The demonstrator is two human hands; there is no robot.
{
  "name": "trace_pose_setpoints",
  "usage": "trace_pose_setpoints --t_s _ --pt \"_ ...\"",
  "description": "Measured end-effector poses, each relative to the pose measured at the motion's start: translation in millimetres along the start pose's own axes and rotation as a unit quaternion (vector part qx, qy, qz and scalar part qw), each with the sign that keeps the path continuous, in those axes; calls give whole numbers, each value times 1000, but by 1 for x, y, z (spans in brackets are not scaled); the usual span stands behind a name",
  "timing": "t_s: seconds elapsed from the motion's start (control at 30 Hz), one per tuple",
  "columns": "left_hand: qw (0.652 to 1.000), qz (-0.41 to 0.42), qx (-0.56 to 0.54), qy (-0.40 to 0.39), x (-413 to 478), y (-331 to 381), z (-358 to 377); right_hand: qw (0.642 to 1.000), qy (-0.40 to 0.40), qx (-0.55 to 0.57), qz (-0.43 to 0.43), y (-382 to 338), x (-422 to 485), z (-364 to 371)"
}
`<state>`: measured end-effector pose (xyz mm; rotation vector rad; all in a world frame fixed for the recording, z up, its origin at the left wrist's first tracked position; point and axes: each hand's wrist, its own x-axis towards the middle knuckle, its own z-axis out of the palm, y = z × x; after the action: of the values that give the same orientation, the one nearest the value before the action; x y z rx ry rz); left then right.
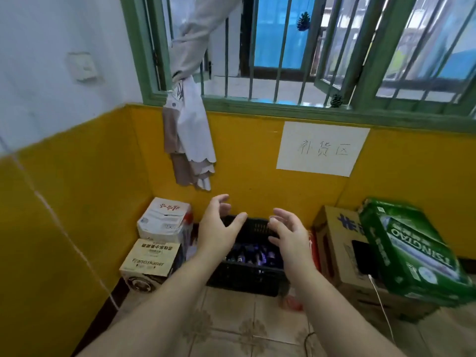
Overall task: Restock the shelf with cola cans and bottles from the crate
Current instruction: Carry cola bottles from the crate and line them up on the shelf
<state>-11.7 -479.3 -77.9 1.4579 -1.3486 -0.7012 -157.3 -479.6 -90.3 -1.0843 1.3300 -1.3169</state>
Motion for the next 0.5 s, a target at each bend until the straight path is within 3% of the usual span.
trace_pose_setpoints --t_s 0.2,0.5 --pt "998 -35 13 -51 87 -44 53 998 42 6 44 40 105 -4" --pt "990 -114 52 -66 224 -98 105 993 -1 -28 114 80 279 26"
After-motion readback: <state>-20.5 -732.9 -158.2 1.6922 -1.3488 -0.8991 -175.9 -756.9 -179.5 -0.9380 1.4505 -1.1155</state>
